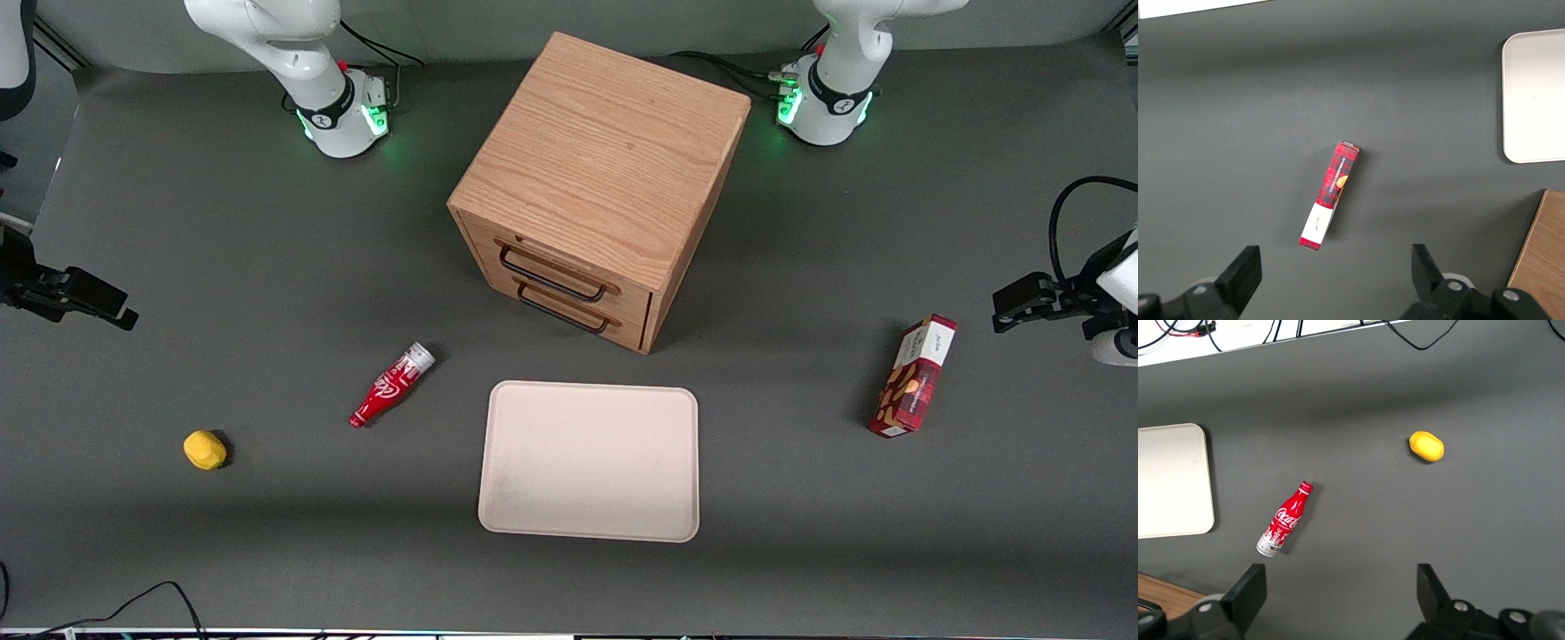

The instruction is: Open upper drawer

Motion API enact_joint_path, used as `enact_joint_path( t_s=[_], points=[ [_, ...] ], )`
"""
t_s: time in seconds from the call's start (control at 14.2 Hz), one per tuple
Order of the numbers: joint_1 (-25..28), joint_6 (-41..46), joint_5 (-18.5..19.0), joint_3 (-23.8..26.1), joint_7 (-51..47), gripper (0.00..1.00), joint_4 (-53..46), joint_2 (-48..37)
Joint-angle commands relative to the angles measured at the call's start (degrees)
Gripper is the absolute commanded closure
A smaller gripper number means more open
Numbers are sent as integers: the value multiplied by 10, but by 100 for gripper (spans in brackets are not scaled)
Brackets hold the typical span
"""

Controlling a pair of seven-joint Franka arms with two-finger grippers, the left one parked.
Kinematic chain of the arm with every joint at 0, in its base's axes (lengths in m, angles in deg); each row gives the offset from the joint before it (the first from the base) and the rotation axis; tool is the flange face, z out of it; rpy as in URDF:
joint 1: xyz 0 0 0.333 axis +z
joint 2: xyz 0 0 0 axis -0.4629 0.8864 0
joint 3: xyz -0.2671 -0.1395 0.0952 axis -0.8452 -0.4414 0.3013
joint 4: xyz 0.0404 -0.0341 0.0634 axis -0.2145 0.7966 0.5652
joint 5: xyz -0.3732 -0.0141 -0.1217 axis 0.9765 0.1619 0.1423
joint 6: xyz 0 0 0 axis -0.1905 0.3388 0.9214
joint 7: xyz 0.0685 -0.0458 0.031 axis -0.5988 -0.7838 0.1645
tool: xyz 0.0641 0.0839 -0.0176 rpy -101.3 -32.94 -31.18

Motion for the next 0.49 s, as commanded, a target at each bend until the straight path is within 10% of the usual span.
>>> enact_joint_path(
  t_s=[0.0, 0.42],
  points=[
    [4, 13, -7, -3, 4, 0, -7, 2],
    [44, 34, -6, -9, 13, 0, -14, 4]
  ],
)
